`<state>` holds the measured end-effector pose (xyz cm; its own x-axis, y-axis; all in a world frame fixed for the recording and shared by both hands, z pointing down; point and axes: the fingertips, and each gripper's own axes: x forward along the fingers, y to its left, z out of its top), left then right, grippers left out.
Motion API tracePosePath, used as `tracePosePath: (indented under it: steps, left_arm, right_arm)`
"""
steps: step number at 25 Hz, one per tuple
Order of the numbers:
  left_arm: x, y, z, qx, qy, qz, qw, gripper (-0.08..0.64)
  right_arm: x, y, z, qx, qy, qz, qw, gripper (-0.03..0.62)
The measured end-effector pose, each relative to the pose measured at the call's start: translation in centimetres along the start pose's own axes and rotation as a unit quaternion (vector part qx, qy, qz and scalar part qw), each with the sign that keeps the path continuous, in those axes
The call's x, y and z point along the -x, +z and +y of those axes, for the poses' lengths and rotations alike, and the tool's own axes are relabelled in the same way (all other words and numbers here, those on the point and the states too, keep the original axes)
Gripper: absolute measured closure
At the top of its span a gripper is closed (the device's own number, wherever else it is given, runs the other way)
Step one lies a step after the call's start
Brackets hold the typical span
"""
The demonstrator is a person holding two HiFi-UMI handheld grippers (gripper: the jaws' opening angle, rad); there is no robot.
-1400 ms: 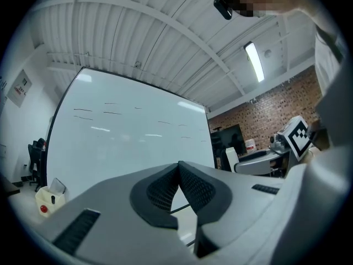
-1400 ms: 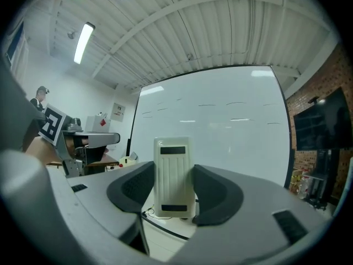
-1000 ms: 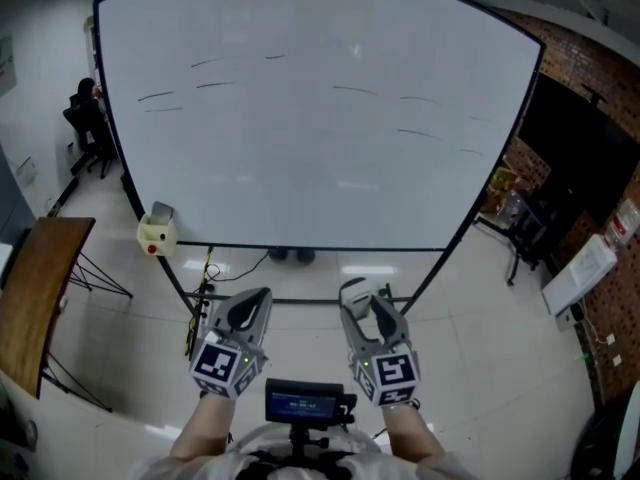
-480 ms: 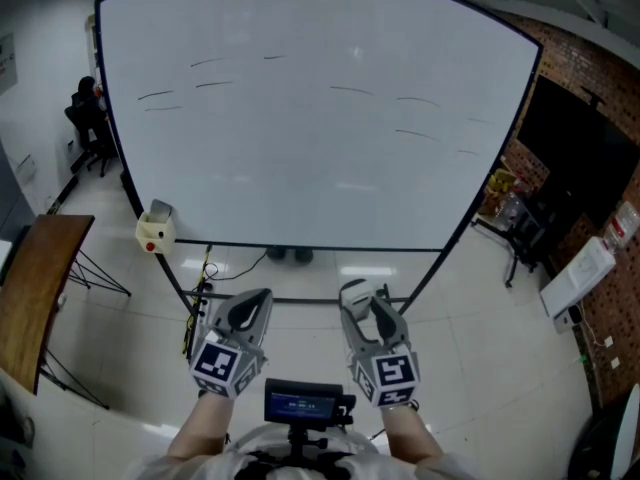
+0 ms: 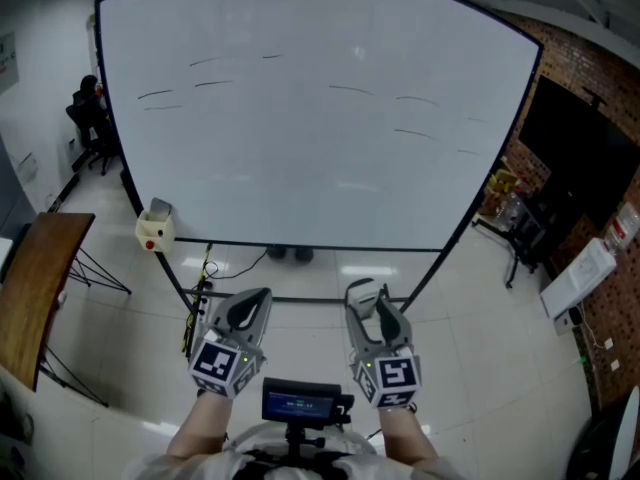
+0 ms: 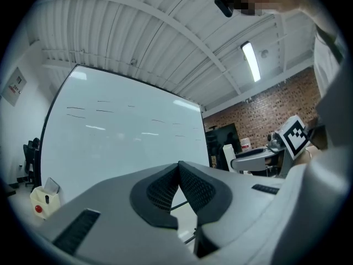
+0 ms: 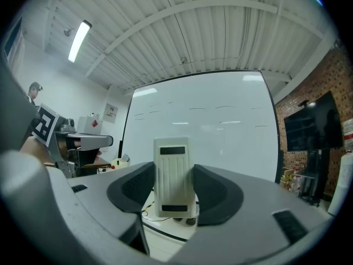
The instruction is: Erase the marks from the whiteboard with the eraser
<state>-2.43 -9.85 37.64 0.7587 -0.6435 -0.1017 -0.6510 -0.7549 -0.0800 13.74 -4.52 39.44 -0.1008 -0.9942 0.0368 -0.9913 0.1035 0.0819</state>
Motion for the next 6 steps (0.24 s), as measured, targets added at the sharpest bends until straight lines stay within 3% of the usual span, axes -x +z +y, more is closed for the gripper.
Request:
tracePosePath:
  steps: [6]
  left_arm:
    - [-0.3, -0.5, 0.1, 0.002, 0.002, 0.000, 1.0000, 0.558]
  right_arm:
    - [0.0, -1.2, -0.6, -0.006, 0.001, 0.011, 1.000, 0.368]
